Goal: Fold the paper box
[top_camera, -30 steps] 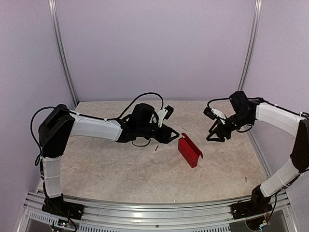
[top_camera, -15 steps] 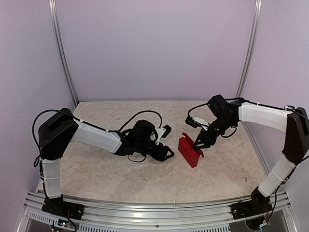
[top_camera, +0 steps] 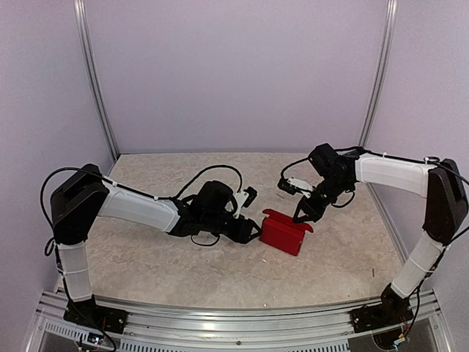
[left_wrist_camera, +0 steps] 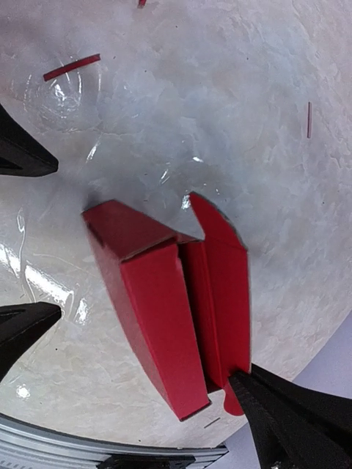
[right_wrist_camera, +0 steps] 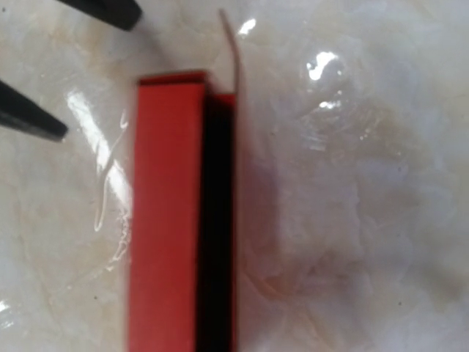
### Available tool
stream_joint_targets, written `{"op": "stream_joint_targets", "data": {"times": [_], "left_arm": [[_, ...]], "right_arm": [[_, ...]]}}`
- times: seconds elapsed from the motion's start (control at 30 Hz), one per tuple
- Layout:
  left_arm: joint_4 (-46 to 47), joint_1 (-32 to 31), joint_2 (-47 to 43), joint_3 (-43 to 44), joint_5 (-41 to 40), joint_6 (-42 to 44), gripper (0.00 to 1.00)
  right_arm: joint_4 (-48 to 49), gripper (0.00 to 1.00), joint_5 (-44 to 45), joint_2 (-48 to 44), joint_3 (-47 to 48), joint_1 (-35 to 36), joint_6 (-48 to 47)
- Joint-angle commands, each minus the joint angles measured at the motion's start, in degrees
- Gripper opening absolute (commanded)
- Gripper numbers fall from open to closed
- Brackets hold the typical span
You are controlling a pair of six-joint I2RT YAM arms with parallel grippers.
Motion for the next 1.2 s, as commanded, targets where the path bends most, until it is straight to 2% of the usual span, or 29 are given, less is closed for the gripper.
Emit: {"op": "stream_joint_targets", "data": {"times": [0.0,0.1,0.23,0.4,0.67,0.9,1.17], "left_arm": [[-1.51,-0.43,-2.15,-1.10,-1.71,0.43,0.58],[-1.54,-0.63,-3.41,-2.80,-2.41,3.76,0.58],[-0.42,-1.13,-6.07,-6.96,-3.89,13.12,0.60],[6.79,-0.34,-5.48,-10.63,3.75,17.70,0.62],[24.24,-1.04,-0.53,-14.87,7.54,19.54,0.65],[30.38,-1.79,3.06,-15.98,12.00,22.89,0.66],[37.49,-2.27,5.98,-16.64,17.77,23.24,0.66]], "right_arm": [[-0.98,0.01,0.67,1.35,1.27,0.71,0.29],[-1.14,0.00,0.35,1.18,1.16,1.13,-0.72],[-1.28,0.00,0.30,0.22,0.74,2.18,-2.61],[-1.87,0.00,-3.06,-0.16,0.39,2.50,-4.94],[-2.16,0.00,-7.31,0.63,-2.29,2.54,-9.39],[-3.51,0.00,-12.53,-1.26,-4.21,2.47,-15.21],[-3.98,0.00,-16.68,-2.05,-4.28,2.49,-17.22]]}}
